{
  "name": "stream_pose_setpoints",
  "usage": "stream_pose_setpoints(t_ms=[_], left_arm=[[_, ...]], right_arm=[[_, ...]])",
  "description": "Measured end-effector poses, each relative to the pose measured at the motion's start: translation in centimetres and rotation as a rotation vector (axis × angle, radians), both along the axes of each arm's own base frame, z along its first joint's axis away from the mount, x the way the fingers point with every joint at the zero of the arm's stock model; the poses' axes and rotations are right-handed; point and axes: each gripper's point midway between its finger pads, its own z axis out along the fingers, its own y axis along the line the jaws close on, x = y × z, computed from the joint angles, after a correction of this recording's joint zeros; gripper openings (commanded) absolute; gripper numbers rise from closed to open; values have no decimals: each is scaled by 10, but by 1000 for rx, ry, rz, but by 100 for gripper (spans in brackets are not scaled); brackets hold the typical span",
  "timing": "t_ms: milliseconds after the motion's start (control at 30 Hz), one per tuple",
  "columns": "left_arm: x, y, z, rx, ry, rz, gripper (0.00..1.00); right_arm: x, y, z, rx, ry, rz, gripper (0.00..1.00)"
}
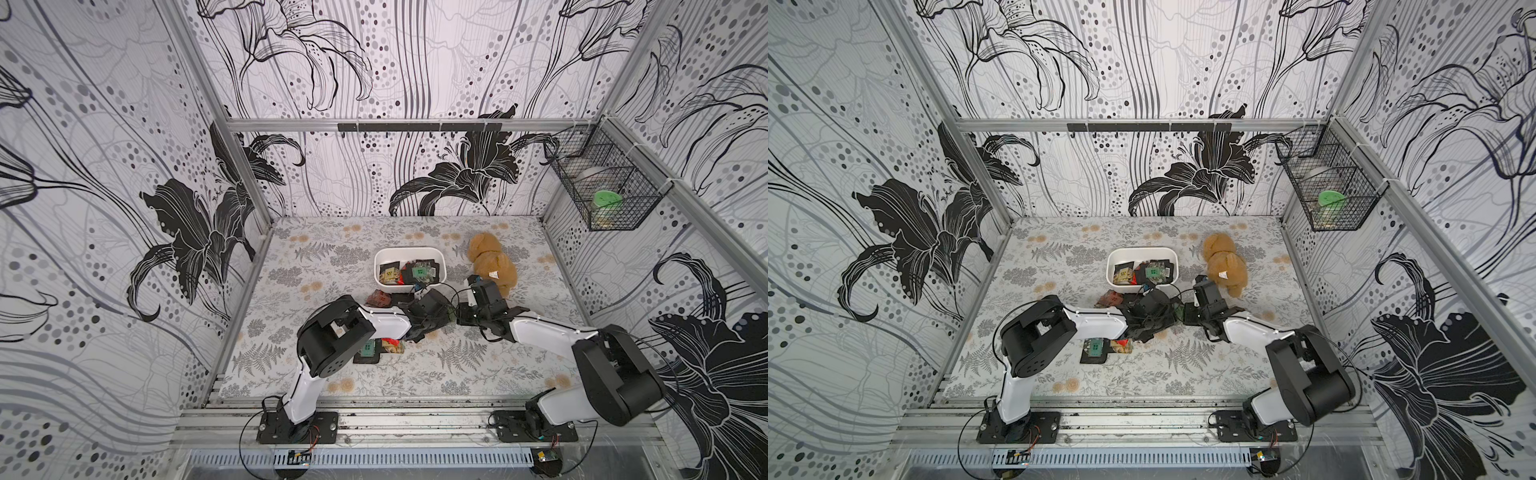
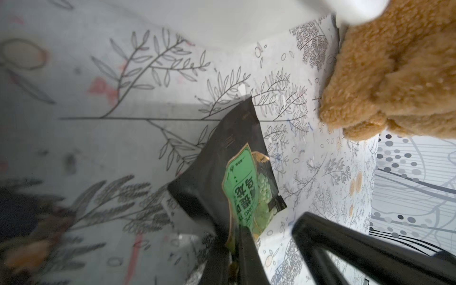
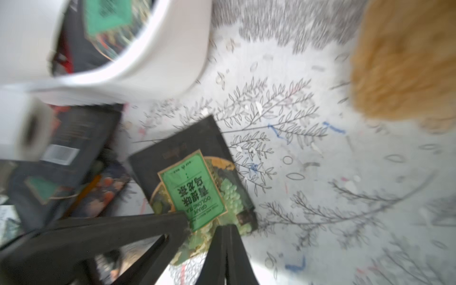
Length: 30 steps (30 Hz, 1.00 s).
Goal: Put the tea bags into the storage box
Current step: Pick up the tea bag from the center of the board, then place the tea bag in the storage box.
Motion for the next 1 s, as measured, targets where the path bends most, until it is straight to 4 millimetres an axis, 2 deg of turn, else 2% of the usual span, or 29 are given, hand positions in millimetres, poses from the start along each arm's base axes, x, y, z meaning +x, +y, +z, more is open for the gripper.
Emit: stream_pose_setpoints(t_ms=[133,267,433,500,633,733,800,900,1000], left_arm=[[-14,11,14,13,-5,-26,0],[-24,16,44,-3,-45,-58,0],[-26,27,85,11,-115,-74,0],[-20,31,97,38,-143,-66,0],[9,44,121,80,-192,-18,0],[46,56,137,107,-226,41,0],[71,63,140,126,-239,76,0],[103,70,131,163,-233,107,0],[125,79,109,218,-201,124,0]], right_arm=[[-3,-11,33,26,-136,-37,11],[-8,-21,55,47,-236,-71,15],[-9,-23,61,62,-272,-75,15],[-9,-22,63,70,-279,-72,16],[-13,-18,70,108,-311,-50,24],[-16,-16,76,133,-334,-31,29],[-17,-14,78,144,-342,-24,29],[-18,-12,78,153,-338,-12,30],[-18,-8,75,158,-326,7,31]])
